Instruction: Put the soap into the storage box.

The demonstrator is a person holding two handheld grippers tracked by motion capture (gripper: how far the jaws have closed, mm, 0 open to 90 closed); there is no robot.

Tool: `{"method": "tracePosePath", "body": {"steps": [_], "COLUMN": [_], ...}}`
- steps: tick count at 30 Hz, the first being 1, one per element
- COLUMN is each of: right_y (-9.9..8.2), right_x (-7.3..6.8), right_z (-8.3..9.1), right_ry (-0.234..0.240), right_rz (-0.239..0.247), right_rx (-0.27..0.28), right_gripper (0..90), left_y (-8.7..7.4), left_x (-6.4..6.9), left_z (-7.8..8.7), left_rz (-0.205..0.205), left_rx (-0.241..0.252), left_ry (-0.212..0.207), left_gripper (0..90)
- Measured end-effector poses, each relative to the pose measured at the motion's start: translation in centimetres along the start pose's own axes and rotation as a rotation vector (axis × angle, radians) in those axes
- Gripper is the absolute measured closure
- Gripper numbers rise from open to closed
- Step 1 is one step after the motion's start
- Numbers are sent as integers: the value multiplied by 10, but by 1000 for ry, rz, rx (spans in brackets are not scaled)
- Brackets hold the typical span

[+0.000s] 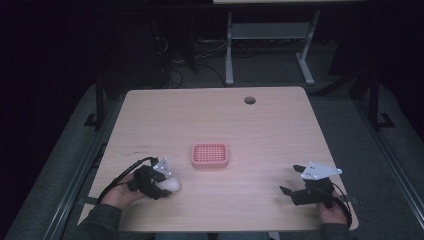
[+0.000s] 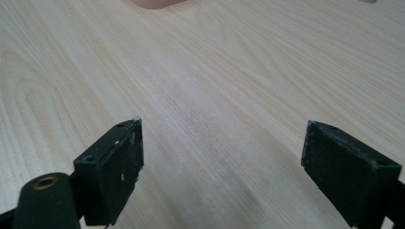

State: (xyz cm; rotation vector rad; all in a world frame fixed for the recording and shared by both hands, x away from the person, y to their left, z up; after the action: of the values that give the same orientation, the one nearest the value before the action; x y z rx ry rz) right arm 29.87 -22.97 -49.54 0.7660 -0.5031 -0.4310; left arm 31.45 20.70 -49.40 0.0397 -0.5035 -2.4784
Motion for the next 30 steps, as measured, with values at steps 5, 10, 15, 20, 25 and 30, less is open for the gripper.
{"method": "tracePosePath", "body": {"steps": [5,10,15,20,25,30], "right_y": [0,0,0,-1,-1,-1], "right_x": [0,0,-1,0,1,1], "right_z": [0,0,0,1,2,4], "right_ry": [0,0,0,-4,-8,-12], "right_rz": [5,-2,-3,-2,-12,-15], "right_rx": [-1,0,1,4,10,16], "right_gripper": [136,136,136,136,136,136], "left_y": [1,2,4,10,16,24], "left_x": [2,2,5,2,2,3], "left_z": [3,5,6,9,10,13], "left_rz": [-8,-15,-23,-25,-29,-38], "left_rx": [3,5,4,10,15,15], "left_ry": [1,6,0,4,2,-2], "left_gripper": [493,494,494,494,494,494]}}
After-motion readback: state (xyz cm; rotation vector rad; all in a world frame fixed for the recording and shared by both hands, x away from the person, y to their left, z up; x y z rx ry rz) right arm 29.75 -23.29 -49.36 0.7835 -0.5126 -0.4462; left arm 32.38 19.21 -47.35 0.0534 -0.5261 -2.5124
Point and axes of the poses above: each handheld gripper's, and its own axes: z roughly backward along the jaws, y roughly out of its top, x roughly to its right, the point moved 6 cm from there along -z, roughly forward along the jaws, and after that the axes turned 13 degrees about z, right-handed, at the moved point
